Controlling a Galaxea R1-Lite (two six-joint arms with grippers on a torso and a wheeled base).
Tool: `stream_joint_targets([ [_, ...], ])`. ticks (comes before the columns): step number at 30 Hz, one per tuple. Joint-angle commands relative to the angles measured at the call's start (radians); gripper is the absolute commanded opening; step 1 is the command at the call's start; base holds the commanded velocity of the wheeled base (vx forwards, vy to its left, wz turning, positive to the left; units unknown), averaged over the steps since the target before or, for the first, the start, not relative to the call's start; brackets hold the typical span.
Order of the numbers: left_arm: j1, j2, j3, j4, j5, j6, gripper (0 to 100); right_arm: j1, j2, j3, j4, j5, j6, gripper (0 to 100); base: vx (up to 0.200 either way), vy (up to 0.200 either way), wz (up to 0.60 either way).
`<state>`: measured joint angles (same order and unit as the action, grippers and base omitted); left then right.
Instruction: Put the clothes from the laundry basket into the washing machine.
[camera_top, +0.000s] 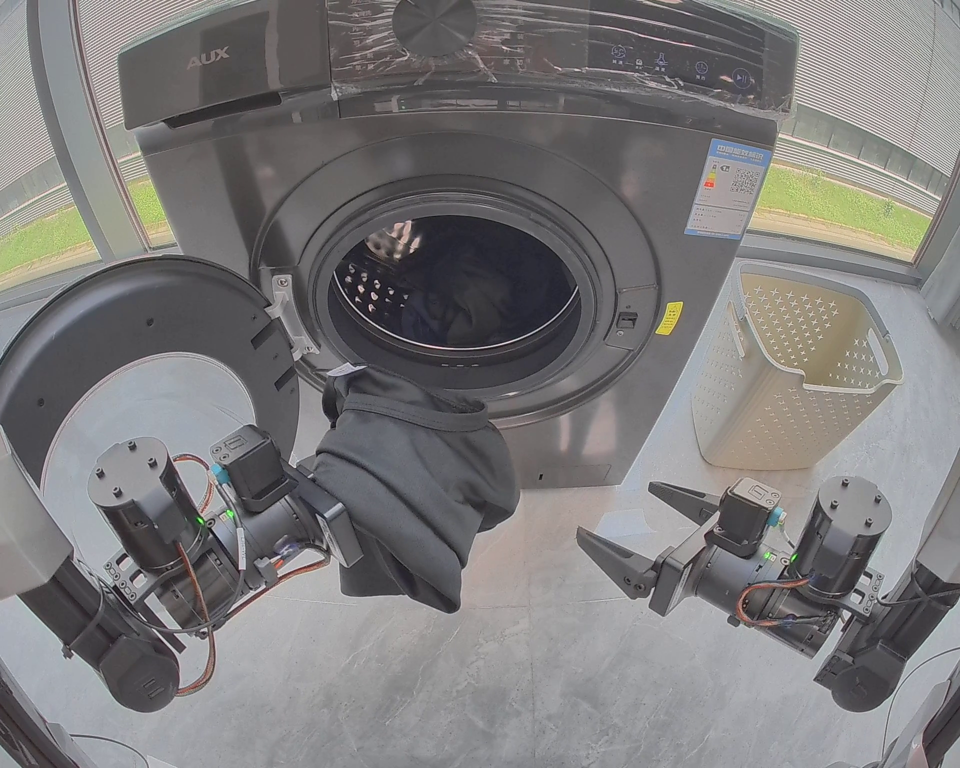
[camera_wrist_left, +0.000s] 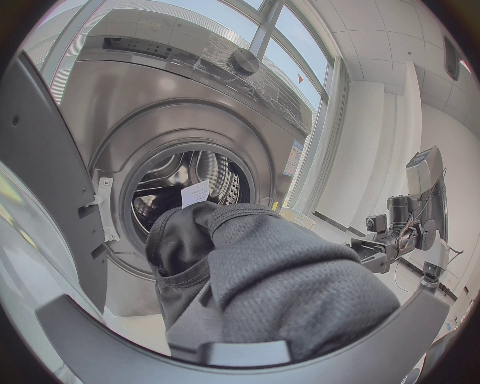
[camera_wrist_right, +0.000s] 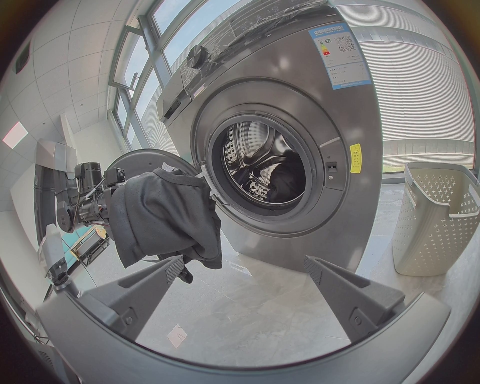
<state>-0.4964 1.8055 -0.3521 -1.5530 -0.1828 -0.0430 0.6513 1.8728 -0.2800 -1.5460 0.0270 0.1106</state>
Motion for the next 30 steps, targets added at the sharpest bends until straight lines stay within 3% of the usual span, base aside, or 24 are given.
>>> stream_joint_targets([
  [1,-0.001,-0.002,0.005,-0.001,0.000,0.000,0,-0.002,-0.007,-0.002,0.000,0.001,0.000,100,0.000,0.000,0.00],
  [7,-0.004,0.009,0.010,-0.001,0.002,0.023,0,-0.001,0.000,-0.002,0.000,0.001,0.000,100,0.000,0.000,0.00],
  [18,-0.044,0.003,0.030,-0.001,0.002,0.026,0,0.002,0.002,0.001,0.000,0.001,0.001,100,0.000,0.000,0.00],
  [23,-0.042,0.009,0.028,-0.002,0.008,0.060,0,0.013,0.002,0.002,0.000,0.001,0.001,100,0.000,0.000,0.00],
  [30,-0.042,0.009,0.030,-0.001,0.008,0.061,0,0.011,0.002,0.002,0.000,0.001,0.001,100,0.000,-0.086,0.00],
])
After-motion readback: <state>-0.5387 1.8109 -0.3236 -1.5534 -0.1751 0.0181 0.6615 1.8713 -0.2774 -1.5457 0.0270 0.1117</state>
